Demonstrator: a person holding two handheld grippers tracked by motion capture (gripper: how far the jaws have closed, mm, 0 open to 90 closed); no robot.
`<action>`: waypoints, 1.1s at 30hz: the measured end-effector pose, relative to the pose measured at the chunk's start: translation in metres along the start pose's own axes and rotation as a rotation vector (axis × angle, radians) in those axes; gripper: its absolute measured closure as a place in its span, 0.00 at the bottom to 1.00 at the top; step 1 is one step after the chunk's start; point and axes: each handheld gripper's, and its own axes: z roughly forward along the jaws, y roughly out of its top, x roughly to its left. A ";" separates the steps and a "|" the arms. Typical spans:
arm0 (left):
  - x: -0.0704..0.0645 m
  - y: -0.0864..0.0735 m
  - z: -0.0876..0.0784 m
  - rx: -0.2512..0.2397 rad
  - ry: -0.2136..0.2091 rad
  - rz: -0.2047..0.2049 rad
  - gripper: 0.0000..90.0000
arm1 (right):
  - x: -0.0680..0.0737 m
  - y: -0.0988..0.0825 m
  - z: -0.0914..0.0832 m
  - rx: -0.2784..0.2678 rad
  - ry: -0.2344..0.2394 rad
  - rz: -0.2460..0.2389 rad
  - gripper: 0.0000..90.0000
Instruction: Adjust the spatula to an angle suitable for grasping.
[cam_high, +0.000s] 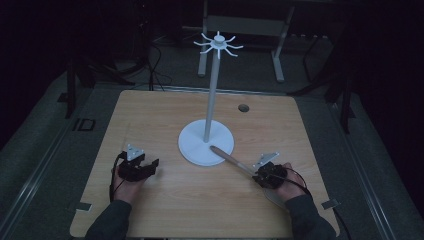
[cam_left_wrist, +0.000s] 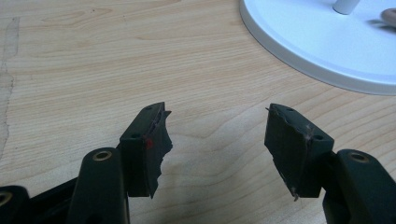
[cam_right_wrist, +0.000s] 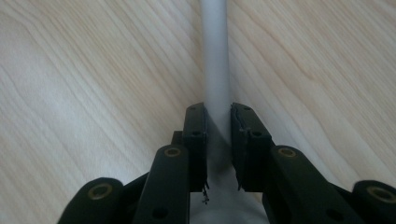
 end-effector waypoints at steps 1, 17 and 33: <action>0.000 0.000 0.000 -0.001 0.000 0.000 0.44 | 0.000 0.000 -0.001 0.000 -0.003 0.004 0.82; 0.001 0.001 -0.001 -0.006 -0.003 -0.001 0.44 | -0.002 0.075 -0.001 0.047 0.040 -0.061 0.67; 0.002 0.000 0.000 -0.004 -0.002 -0.009 0.44 | -0.011 0.096 0.040 0.232 0.111 -0.081 0.81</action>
